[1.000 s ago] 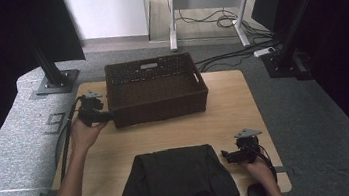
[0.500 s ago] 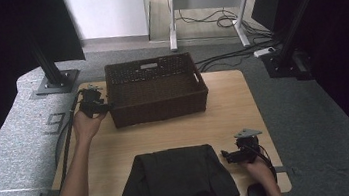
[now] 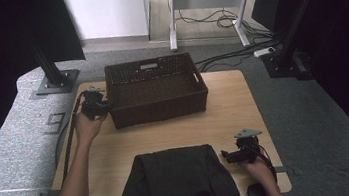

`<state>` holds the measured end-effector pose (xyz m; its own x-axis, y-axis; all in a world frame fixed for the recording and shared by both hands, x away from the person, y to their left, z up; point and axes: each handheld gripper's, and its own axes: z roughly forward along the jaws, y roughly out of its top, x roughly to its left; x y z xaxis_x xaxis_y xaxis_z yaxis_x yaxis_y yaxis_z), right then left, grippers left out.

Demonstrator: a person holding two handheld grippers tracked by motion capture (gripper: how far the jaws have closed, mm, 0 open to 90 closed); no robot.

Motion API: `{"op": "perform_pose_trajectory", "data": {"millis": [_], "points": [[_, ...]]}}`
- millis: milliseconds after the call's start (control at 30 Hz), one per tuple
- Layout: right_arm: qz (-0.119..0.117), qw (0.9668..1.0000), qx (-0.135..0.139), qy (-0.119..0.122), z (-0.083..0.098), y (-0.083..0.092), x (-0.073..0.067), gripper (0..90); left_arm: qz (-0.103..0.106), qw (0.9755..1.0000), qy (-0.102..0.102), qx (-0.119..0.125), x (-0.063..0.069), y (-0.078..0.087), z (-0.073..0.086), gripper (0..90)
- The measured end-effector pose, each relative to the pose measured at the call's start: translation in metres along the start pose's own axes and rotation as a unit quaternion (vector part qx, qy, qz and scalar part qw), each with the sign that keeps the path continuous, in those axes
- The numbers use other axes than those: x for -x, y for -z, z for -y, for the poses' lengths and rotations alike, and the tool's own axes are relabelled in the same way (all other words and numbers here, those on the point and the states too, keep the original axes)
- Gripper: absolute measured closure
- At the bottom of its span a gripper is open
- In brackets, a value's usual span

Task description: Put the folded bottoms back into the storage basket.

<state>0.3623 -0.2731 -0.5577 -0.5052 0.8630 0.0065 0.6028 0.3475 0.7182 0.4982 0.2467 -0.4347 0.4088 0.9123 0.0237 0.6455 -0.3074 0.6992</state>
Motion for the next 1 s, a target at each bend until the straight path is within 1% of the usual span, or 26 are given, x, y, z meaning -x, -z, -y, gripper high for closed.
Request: {"op": "perform_pose_trajectory", "data": {"millis": [167, 233, 433, 667, 1000], "points": [[0.000, 1.0000, 0.000, 0.000, 0.000, 0.000, 0.000, 0.0, 0.004, 1.0000, -0.003, -0.006, 0.002, 0.003, 0.002, 69.8], [0.000, 1.0000, 0.000, 0.000, 0.000, 0.000, 0.000, 0.0, 0.006, 0.9999, -0.007, -0.009, 0.002, 0.005, 0.002, 69.9], [0.000, 1.0000, 0.000, 0.000, 0.000, 0.000, 0.000, 0.0, 0.019, 0.9998, -0.007, -0.007, 0.002, 0.009, 0.007, 69.9], [0.000, 1.0000, 0.000, 0.000, 0.000, 0.000, 0.000, 0.0, 0.027, 0.9995, -0.013, -0.005, 0.005, 0.015, 0.013, 70.2], [0.000, 1.0000, 0.000, -0.001, 0.000, 0.000, 0.000, 0.0, 0.045, 0.9988, -0.022, -0.001, 0.010, 0.025, 0.024, 70.3]]}}
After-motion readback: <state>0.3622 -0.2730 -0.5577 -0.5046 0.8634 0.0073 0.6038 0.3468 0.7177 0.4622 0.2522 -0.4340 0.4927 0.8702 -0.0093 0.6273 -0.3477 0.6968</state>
